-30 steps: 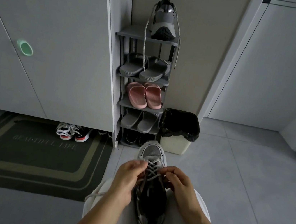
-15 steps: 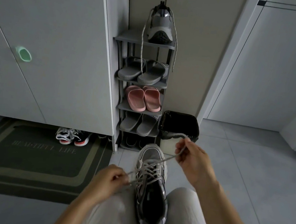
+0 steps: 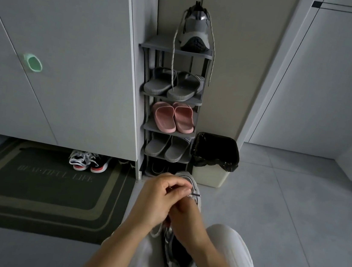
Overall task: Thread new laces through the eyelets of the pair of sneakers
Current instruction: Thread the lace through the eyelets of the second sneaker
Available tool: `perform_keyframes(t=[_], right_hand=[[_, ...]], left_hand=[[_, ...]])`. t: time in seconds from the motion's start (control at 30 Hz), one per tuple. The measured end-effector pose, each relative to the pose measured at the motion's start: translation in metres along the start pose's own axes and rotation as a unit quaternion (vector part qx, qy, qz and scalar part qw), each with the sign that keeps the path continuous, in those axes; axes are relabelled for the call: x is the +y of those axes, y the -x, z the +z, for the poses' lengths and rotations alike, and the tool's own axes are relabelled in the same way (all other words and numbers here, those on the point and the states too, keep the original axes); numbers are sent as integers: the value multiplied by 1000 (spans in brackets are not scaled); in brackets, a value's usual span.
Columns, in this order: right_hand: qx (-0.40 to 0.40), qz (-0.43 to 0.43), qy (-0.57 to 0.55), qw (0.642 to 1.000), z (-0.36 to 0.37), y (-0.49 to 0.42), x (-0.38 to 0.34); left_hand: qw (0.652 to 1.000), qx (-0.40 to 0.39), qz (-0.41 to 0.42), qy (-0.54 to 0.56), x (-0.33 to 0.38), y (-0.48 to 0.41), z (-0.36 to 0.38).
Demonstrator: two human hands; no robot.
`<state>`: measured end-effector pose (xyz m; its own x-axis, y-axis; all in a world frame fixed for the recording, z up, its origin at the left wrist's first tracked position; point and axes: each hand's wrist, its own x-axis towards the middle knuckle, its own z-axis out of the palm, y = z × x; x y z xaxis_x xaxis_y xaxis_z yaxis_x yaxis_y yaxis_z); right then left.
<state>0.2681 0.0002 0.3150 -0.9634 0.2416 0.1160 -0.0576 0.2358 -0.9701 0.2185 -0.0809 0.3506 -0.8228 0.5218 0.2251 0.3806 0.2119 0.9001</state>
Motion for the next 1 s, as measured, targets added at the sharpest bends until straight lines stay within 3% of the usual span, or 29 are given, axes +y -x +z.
perform_keyframes(t=[0.13,0.23,0.33,0.4,0.47,0.63,0.8,1.0], right_hand=[[-9,11,43,999,-7,6,2],[-30,-13,127,991,-12,13,2],[80,-52,261,960,-30,24,22],[121,-20,319,940,-41,32,33],[105,48,297,948,-46,37,37],[138,88,190,968,-53,38,42],[119,180,-17,976,-60,37,43],[128,183,-44,974,-60,37,42]], left_hand=[[998,-59,-10,14,-7,2,-1],[997,-29,-32,58,-11,4,-1],[996,21,-70,49,-20,8,-6],[997,33,-69,-7,-30,13,-3],[996,27,-33,-83,-38,21,7],[972,-23,8,-234,-39,43,37],[973,13,-1,-230,-50,43,50],[967,18,1,-253,-51,38,57]])
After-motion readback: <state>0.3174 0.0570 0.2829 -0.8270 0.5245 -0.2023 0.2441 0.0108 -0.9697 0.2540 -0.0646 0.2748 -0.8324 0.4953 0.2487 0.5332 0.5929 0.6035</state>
